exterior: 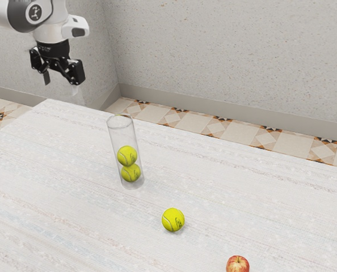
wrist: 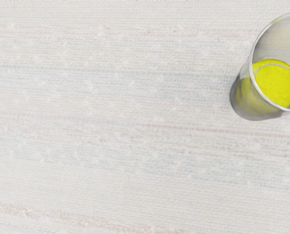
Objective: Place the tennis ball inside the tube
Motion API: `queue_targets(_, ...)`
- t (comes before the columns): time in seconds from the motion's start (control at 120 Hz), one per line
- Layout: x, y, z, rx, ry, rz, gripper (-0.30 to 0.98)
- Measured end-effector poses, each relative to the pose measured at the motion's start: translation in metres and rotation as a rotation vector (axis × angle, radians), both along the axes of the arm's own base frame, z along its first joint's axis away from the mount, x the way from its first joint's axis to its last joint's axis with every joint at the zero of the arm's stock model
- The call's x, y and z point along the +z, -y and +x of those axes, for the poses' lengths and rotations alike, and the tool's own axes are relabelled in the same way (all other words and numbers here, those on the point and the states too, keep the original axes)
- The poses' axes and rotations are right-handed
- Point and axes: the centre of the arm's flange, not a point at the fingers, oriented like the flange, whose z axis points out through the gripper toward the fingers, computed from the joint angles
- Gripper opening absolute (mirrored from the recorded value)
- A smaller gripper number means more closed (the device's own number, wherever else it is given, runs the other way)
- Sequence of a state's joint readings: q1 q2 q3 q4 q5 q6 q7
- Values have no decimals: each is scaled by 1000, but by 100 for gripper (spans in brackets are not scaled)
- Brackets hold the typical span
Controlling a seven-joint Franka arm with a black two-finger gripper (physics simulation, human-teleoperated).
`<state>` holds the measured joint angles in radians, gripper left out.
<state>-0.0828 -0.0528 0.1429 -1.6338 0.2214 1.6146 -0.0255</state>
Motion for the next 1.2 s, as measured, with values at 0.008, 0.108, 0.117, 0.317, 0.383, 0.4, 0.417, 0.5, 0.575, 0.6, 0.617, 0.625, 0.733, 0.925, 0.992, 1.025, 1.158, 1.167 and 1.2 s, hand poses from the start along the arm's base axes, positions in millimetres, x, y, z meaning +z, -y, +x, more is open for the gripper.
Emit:
queue_targets(0.008, 0, 1, 0, -1, 0, 0, 69)
queue_targets(0.108, 0, 3, 0, -4, 3, 1, 69)
queue_targets(0.117, 0, 3, 0, -4, 4, 1, 69)
queue_targets(0.317, 19, 39, -7, -55, 58, -18, 69)
queue_targets(0.383, 14, 82, -7, -118, 60, -62, 69)
queue_targets(0.4, 10, 93, -7, -131, 53, -73, 69)
queue_targets(0.417, 4, 103, -8, -144, 44, -84, 69)
queue_targets(0.5, -38, 144, -13, -184, -9, -119, 69)
queue_targets(0.575, -89, 164, -20, -193, -59, -135, 69)
queue_targets(0.6, -101, 169, -22, -194, -66, -139, 69)
queue_targets(0.617, -108, 172, -23, -195, -68, -141, 69)
queue_targets(0.625, -112, 174, -24, -195, -70, -143, 69)
queue_targets(0.733, -156, 197, -31, -211, -74, -150, 69)
queue_targets(0.925, -220, 242, -42, -210, -111, -189, 69)
queue_targets(0.992, -239, 252, -51, -207, -132, -194, 69)
queue_targets(1.025, -246, 258, -53, -207, -139, -195, 69)
queue_targets(1.158, -279, 273, -51, -193, -148, -194, 69)
queue_targets(1.167, -280, 272, -50, -189, -147, -194, 69)
queue_targets(1.2, -285, 266, -45, -169, -140, -196, 69)
